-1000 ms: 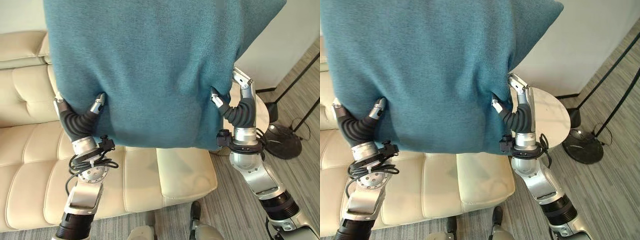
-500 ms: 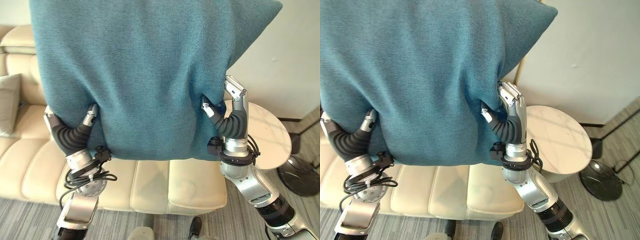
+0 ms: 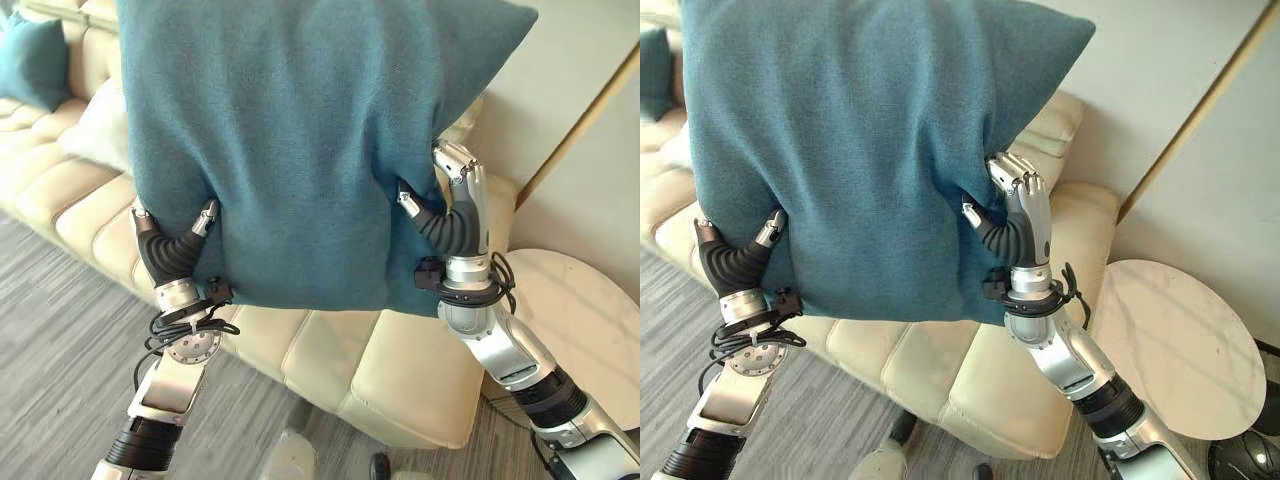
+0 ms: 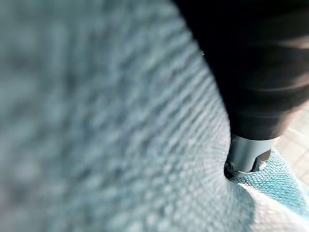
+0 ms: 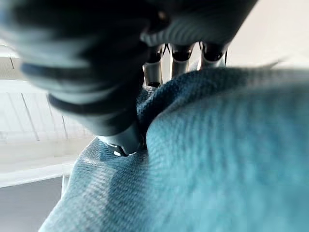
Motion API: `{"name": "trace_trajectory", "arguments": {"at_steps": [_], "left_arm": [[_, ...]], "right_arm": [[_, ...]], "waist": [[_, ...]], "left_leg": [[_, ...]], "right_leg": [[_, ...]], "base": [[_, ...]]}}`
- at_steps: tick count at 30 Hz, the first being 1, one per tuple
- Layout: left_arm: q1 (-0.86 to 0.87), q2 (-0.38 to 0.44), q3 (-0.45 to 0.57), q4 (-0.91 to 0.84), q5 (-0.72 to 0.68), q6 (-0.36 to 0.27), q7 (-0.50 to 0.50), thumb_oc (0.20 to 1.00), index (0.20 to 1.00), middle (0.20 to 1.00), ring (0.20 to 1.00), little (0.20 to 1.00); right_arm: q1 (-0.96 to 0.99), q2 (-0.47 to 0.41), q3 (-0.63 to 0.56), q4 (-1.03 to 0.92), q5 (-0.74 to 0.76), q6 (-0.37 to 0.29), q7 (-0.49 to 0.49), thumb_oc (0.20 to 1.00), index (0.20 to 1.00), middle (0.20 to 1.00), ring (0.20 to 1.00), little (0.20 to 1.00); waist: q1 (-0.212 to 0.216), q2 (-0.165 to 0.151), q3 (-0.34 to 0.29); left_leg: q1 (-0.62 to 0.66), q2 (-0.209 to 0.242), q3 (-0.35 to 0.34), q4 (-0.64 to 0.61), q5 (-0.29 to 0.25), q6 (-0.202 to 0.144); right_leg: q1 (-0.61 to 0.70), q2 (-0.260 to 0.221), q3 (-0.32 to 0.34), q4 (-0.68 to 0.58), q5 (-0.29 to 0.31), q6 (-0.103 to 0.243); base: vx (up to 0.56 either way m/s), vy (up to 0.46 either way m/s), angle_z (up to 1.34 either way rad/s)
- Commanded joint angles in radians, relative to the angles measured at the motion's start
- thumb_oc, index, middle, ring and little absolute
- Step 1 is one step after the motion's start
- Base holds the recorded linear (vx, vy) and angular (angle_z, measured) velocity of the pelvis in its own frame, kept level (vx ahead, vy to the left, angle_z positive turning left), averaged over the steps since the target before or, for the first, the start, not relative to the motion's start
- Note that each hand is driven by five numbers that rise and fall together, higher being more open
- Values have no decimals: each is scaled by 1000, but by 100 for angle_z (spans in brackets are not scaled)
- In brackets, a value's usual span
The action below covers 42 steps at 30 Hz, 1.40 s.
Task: Pick up all the scattered cushions and arrange them neatly on the sofa.
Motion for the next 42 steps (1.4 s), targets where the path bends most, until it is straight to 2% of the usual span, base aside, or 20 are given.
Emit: {"name": "trace_trajectory", "arguments": {"at_steps": [1, 3, 4, 7, 9, 10, 11, 16, 24, 26, 27, 28, 29, 32, 33, 34, 36, 38, 41, 42], "left_arm": [[-96, 39, -68, -138, 48, -84, -66, 200, 200, 200, 200, 200], [-87, 32, -76, -133, 31, -97, -82, 200, 200, 200, 200, 200], [-87, 32, -77, -133, 31, -98, -82, 200, 200, 200, 200, 200], [-81, 22, -80, -111, 3, -109, -96, 200, 200, 200, 200, 200], [-79, 18, -85, -109, -4, -114, -101, 200, 200, 200, 200, 200], [-61, 11, -84, -99, -12, -103, -114, 200, 200, 200, 200, 200], [-57, 10, -84, -90, -3, -96, -115, 200, 200, 200, 200, 200], [-21, 9, -72, -89, 5, -90, -123, 200, 200, 200, 200, 200], [-11, 24, -34, -124, 26, -82, -115, 200, 200, 200, 200, 200], [-35, 29, -42, -125, 20, -81, -114, 200, 200, 200, 200, 200], [-54, 31, -56, -128, 9, -81, -109, 200, 200, 200, 200, 200], [-57, 31, -56, -127, 9, -81, -109, 200, 200, 200, 200, 200], [-61, 26, -69, -126, 5, -72, -104, 200, 200, 200, 200, 200], [-59, 16, -74, -115, 18, -59, -103, 200, 200, 200, 200, 200], [-50, 13, -62, -119, 33, -61, -107, 200, 200, 200, 200, 200], [-48, 13, -62, -120, 33, -61, -107, 200, 200, 200, 200, 200], [-54, 5, -51, -128, 36, -73, -102, 200, 200, 200, 200, 200], [-64, 0, -53, -120, 38, -72, -98, 200, 200, 200, 200, 200], [-79, -7, -52, -117, 49, -70, -101, 200, 200, 200, 200, 200], [-72, -16, -48, -125, 64, -68, -94, 200, 200, 200, 200, 200]], "right_arm": [[-61, 35, -11, -101, -9, -95, -32, 200, 200, 200, 200, 200], [-15, 40, -37, -94, -7, -98, -48, 200, 200, 200, 200, 200], [-14, 40, -38, -94, -7, -98, -49, 200, 200, 200, 200, 200], [15, 50, -62, -84, -5, -99, -48, 200, 200, 200, 200, 200], [34, 51, -72, -87, -10, -104, -47, 200, 200, 200, 200, 200], [75, 65, -97, -96, -4, -102, -50, 200, 200, 200, 200, 200], [90, 69, -99, -94, -4, -104, -52, 200, 200, 200, 200, 200], [111, 83, -97, -92, 11, -112, -40, 200, 200, 200, 200, 200], [90, 109, -77, -88, 15, -112, -28, 200, 200, 200, 200, 200], [80, 109, -80, -89, 12, -107, -21, 200, 200, 200, 200, 200], [85, 105, -84, -98, -4, -92, -16, 200, 200, 200, 200, 200], [84, 105, -85, -99, -4, -92, -16, 200, 200, 200, 200, 200], [88, 103, -87, -92, -15, -77, -19, 200, 200, 200, 200, 200], [101, 103, -94, -80, -21, -68, -32, 200, 200, 200, 200, 200], [108, 98, -106, -82, -22, -78, -38, 200, 200, 200, 200, 200], [109, 98, -106, -82, -22, -78, -37, 200, 200, 200, 200, 200], [112, 93, -117, -92, -5, -91, -37, 200, 200, 200, 200, 200], [114, 93, -119, -89, 8, -96, -37, 200, 200, 200, 200, 200], [131, 85, -137, -96, 32, -102, -39, 200, 200, 200, 200, 200], [137, 80, -130, -108, 22, -104, -44, 200, 200, 200, 200, 200]], "waist": [[-53, -116, -49], [-82, -140, -62], [-83, -140, -62], [-103, -144, -83], [-117, -132, -98], [-125, -103, -132], [-125, -98, -134], [-121, -97, -140], [-90, -117, -117], [-85, -120, -102], [-86, -115, -78], [-85, -117, -80], [-100, -106, -45], [-119, -93, -30], [-129, -92, -25], [-129, -89, -27], [-153, -97, -15], [-169, -91, -14], [-185, -91, -27], [-195, -99, -50]], "left_leg": [[-32, -51, 236, 141, -88, 65], [44, -52, 325, 253, -210, 75], [41, -53, 323, 255, -207, 76], [150, -54, 353, 252, -276, 71], [209, -35, 387, 176, -262, 66], [257, -22, 424, -11, -213, 50], [268, -26, 411, -42, -204, 46], [279, -38, 401, -42, -211, 48], [282, -70, 415, -42, -224, 82], [276, -83, 409, -42, -223, 98], [284, -99, 386, -37, -235, 122], [278, -102, 387, -39, -228, 124], [299, -123, 364, -33, -241, 151], [310, -125, 348, -34, -247, 163], [333, -141, 339, -39, -264, 159], [335, -137, 338, -38, -268, 158], [391, -170, 319, -40, -313, 150], [418, -166, 305, -40, -335, 145], [469, -169, 293, -28, -394, 129], [496, -172, 299, 10, -439, 125]], "right_leg": [[105, -76, -67, -142, -30, 16], [89, -111, -138, -172, 10, 16], [89, -111, -140, -175, 13, 16], [87, -127, -205, -208, 45, 23], [87, -125, -237, -221, 53, 34], [90, -123, -294, -249, 57, 44], [94, -124, -301, -252, 58, 46], [112, -135, -304, -263, 75, 59], [101, -166, -264, -261, 111, 97], [77, -183, -254, -178, 88, 100], [35, -211, -236, -25, 78, 104], [24, -215, -234, -15, 78, 105], [-46, -239, -199, 163, 138, 110], [-132, -200, -132, 264, 133, 96], [-185, -153, -119, 172, 92, 83], [-179, -149, -121, 164, 92, 82], [-231, -115, -149, -77, 152, 111], [-233, -96, -167, -177, 192, 128], [-230, -102, -246, -273, 222, 143], [-199, -112, -270, -254, 249, 120]], "base": [[-421, -162, 146], [-266, -87, 227], [-164, -24, 165], [-85, 42, 78], [-30, 132, 101], [-9, 201, 123], [-9, 201, 114], [42, 106, 32], [14, 155, -19], [18, 179, -17], [17, 143, -7], [60, 309, -5], [46, 241, 5], [130, 145, 45], [277, 84, 30], [416, 38, 5], [360, 0, 7], [317, 0, 21], [548, -83, 62], [346, -87, 59]]}}
